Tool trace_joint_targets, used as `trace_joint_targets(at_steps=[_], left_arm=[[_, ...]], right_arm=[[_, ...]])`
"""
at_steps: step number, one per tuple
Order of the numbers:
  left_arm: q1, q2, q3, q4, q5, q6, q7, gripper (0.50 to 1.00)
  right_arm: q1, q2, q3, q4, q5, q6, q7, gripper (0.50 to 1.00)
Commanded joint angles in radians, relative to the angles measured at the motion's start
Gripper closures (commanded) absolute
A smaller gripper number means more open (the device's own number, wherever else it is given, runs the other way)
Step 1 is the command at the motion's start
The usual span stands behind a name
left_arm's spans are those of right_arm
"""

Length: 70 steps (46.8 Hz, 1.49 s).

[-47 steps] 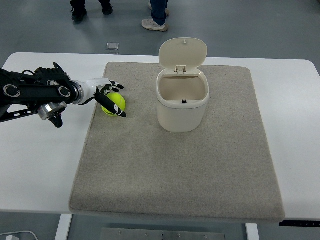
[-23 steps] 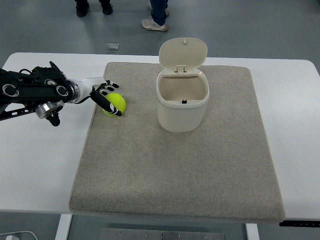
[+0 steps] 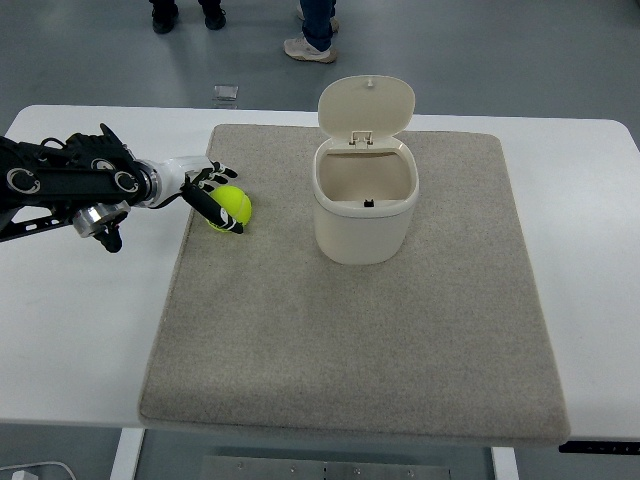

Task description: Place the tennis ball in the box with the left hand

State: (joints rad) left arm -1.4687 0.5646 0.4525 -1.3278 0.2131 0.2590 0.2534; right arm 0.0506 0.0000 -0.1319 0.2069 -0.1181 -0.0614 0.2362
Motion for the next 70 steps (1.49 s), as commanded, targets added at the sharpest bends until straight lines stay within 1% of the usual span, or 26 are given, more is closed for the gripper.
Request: trace_joint_targets(at_steps=[1,11,55,61,70], left_arm=[[-0.012,0.000,-0.003,-0.007,0.000,0.000,0.000,0.512],[-0.044,-0.008,-0.008,-0.011,0.000,0.000,0.003,0.510],[-0.032,-0.006,0.002,-0.025,0.000,0.000,0.007,0.512],[-0.032,-0.005,0.005,-0.025,0.000,0.000,0.021,0.514],[-0.032,-0.002,0.005,-0.025,0.000,-0.001,0.023,0.516]], right_arm=[[0.000,0.000,0.000,0.000,0.000,0.000,0.000,0.562],[0.000,0.000,0.000,0.000,0.000,0.000,0.000,0.562],[0.000,0.000,0.000,-0.001,0.000,0.000,0.000,0.562],[0.000,0.000,0.000,0.000,0.000,0.000,0.000,0.560],[0.000,0.000,0.000,0.000,0.000,0.000,0.000,0.562]])
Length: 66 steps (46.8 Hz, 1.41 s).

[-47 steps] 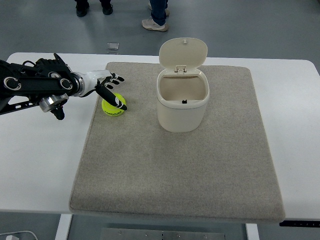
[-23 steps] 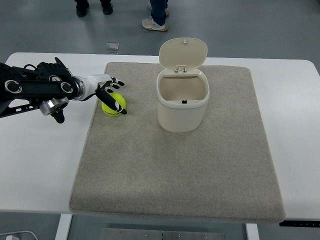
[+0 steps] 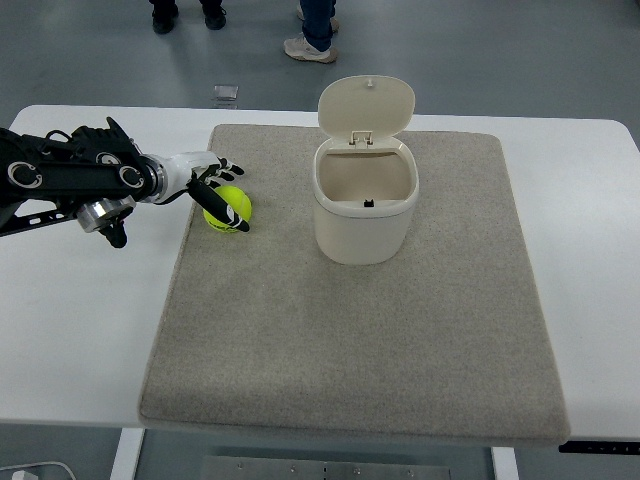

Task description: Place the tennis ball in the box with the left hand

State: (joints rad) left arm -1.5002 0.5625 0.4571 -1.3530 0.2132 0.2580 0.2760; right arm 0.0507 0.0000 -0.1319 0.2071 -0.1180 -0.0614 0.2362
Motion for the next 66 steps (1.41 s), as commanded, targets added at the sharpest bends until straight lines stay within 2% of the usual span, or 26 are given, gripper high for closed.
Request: trace_joint_targets(at_steps=[1,8,31,48,66], left_arm=[[0.000,0.001,0.000,0.002,0.000,0.000,0.000,0.516],[0.000,-0.007,0.000,0.005,-0.002,0.001,0.000,0.519],[0.000,-0.004,-0.002,-0.001,0.000,0.000,0.002,0.581],[0.000,-0.003,0.000,-0.009,0.000,0.001,0.005,0.581],[0.000,-0.004,0.000,-0.012,0.000,0.000,0.006,0.647]], right_arm=[[0.000,0.000,0.000,0.000,0.000,0.000,0.000,0.562],[0.000,0.000,0.000,-0.002,0.000,0.000,0.000,0.562],[0.000,0.000,0.000,0.000,0.000,0.000,0.000,0.562],[0.000,0.000,0.000,0.000,0.000,0.000,0.000,0.562],[0.000,0.000,0.000,0.000,0.000,0.000,0.000,0.562]])
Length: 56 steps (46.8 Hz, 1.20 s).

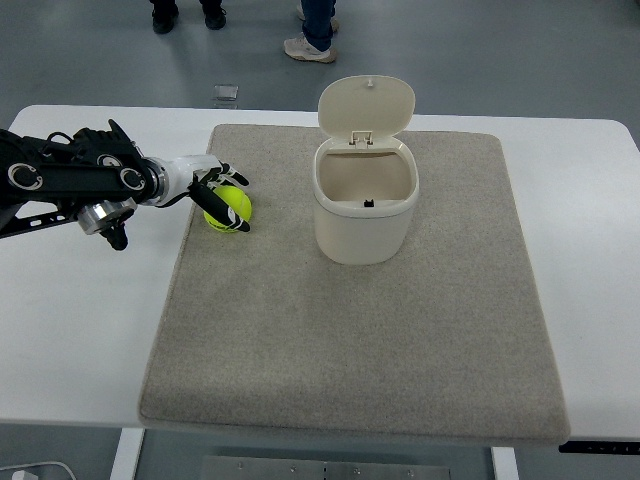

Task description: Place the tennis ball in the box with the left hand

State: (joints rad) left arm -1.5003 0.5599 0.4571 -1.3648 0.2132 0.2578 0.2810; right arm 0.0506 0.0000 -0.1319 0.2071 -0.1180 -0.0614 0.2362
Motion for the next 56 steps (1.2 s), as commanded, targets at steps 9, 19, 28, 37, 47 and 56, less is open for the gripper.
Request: trace_joint_targets(at_steps=[9,19,28,37,47,56], left_arm=[[0.000,-0.001,0.000,-0.004,0.000,-0.002,0.015,0.746],[-0.003,-0.001,0.000,-0.013,0.002,-0.012,0.021,0.975],[-0.003,-0.003,0.000,-0.025,0.000,-0.015,0.024,1.000],[-0.006,-0.003,-0.003,-0.025,-0.006,-0.020,0.033,1.000],[-0.018,0.003,-0.018,-0.019,-0.084,-0.037,0.033,1.000],[-0.017,0.005,-0.040,-0.016,-0.100,-0.035,0.033,1.000]], right_arm=[[0.000,0.000,0.000,0.000,0.000,0.000,0.000,0.562],[0.000,0.000,0.000,0.000,0.000,0.000,0.000,0.562],[0.000,0.000,0.000,0.000,0.000,0.000,0.000,0.562],[0.000,0.000,0.000,0.000,0.000,0.000,0.000,0.562],[0.000,0.000,0.000,0.000,0.000,0.000,0.000,0.562],[0.000,0.000,0.000,0.000,0.000,0.000,0.000,0.562]])
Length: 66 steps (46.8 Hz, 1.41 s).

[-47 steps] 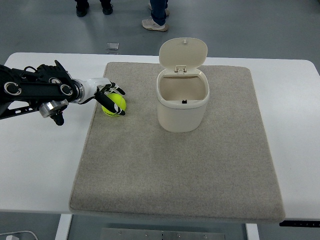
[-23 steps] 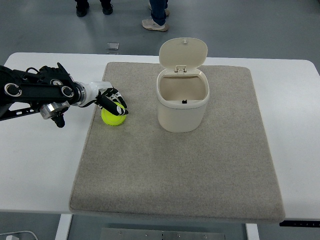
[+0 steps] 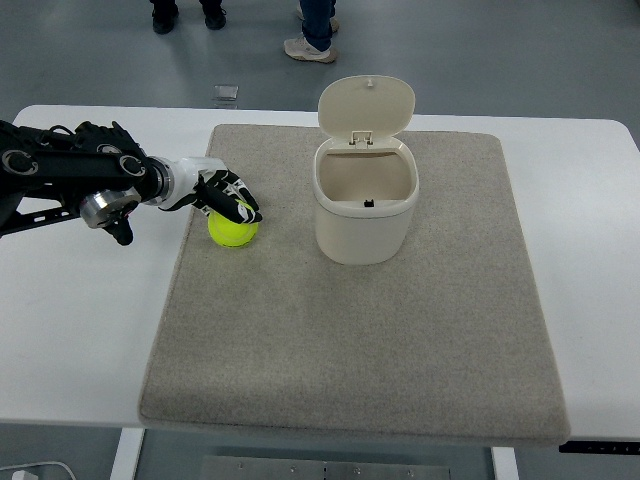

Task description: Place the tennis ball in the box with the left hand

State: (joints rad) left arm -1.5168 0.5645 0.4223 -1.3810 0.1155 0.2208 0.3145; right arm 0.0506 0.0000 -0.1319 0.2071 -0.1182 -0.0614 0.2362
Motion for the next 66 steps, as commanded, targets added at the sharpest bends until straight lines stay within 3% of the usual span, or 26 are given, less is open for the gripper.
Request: trace_joint_targets(at_steps=[1,40,66], left_arm=[[0.000,0.002,-0.008,0.000,-0.004,0.002,0.000,1.000],[0.049,0.035,-0.577,0.229,-0.145,-0.044,-0.005,1.000],[0.055,-0.005,-0.795,0.206,-0.142,-0.052,-0.015,1.000]], right_arm=[[0.000,0.000,0.000,0.000,0.000,0.000,0.000,0.562],[0.000,0.000,0.000,-0.002,0.000,0.000,0.000,0.562],[0.000,0.000,0.000,-0.002,0.000,0.000,0.000,0.562]])
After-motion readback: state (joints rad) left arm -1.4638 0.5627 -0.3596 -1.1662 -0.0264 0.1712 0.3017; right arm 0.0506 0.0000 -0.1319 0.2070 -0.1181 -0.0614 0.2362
